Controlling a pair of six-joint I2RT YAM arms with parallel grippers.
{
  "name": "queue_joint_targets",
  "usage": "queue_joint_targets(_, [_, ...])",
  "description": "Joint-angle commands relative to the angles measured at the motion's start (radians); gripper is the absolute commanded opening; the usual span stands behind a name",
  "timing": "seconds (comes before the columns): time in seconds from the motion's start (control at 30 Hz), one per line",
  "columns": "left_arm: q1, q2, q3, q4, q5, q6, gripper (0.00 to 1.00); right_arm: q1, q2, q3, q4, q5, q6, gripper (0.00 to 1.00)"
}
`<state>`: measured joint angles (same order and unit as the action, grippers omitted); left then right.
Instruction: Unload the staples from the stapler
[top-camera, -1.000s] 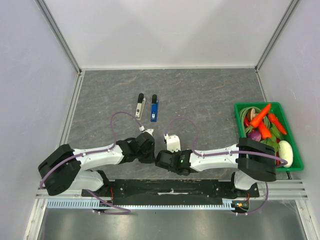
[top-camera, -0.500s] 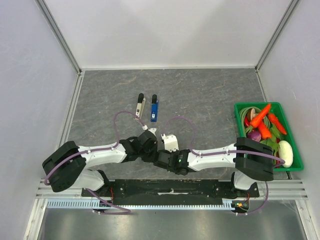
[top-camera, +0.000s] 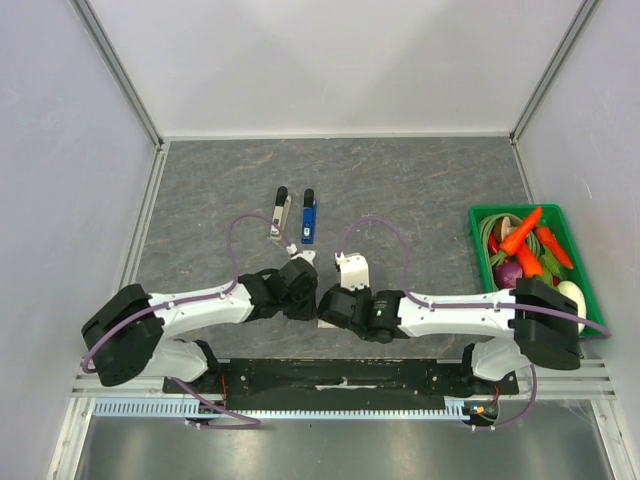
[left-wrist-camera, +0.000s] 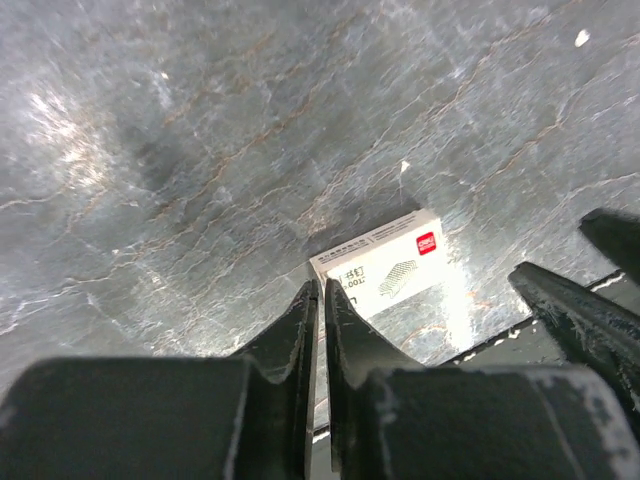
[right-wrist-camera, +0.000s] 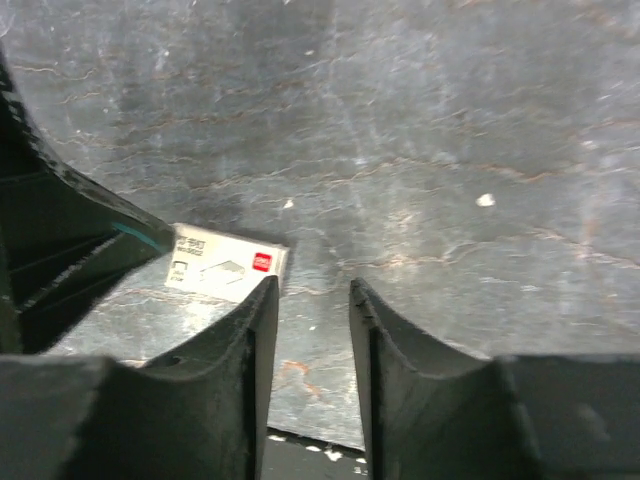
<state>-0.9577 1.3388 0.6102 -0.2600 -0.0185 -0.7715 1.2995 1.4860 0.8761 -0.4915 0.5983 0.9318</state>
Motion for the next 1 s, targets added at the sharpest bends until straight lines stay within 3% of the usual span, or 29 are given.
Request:
queue_joint_targets(0.0, [-0.004, -0.061, 0.071, -0.071, -0.101, 0.06, 0.14, -0.016, -0.061, 0.027, -0.1, 0.132, -0.019, 0.48])
queue_joint_targets(0.27, [-0.004, -0.231, 0.141, -0.177, -0.236, 0.104, 0.32, -0.055, -0.157, 0.061, -0.139, 0.242, -0.109, 0.71])
queue_joint_targets(0.43, [-0.006, -0.337, 0.187, -0.202, -0.282, 0.17, 0.46, -0.059, -0.194, 0.124, -0.139, 0.288, -0.204, 0.98])
queue_joint_targets(0.6, [-0.003, -0.435, 0.201, -0.202, -0.319, 0.212, 0.55, -0.059, -0.234, 0.179, -0.147, 0.343, -0.257, 0.98])
queue_joint_targets(0.7, [-0.004, -0.501, 0.203, -0.202, -0.348, 0.235, 0.67, -0.06, -0.25, 0.205, -0.159, 0.391, -0.278, 0.98])
queue_joint_targets(0.8, [-0.004, -0.539, 0.214, -0.211, -0.371, 0.256, 0.7, -0.06, -0.253, 0.25, -0.199, 0.437, -0.277, 0.98])
queue_joint_targets(0.87, [-0.004, -0.555, 0.227, -0.219, -0.376, 0.273, 0.82, -0.059, -0.253, 0.277, -0.228, 0.474, -0.263, 0.98])
queue_joint_targets(0.97, [-0.004, -0.573, 0.249, -0.226, -0.38, 0.302, 0.9, -0.06, -0.262, 0.302, -0.252, 0.526, -0.261, 0.98])
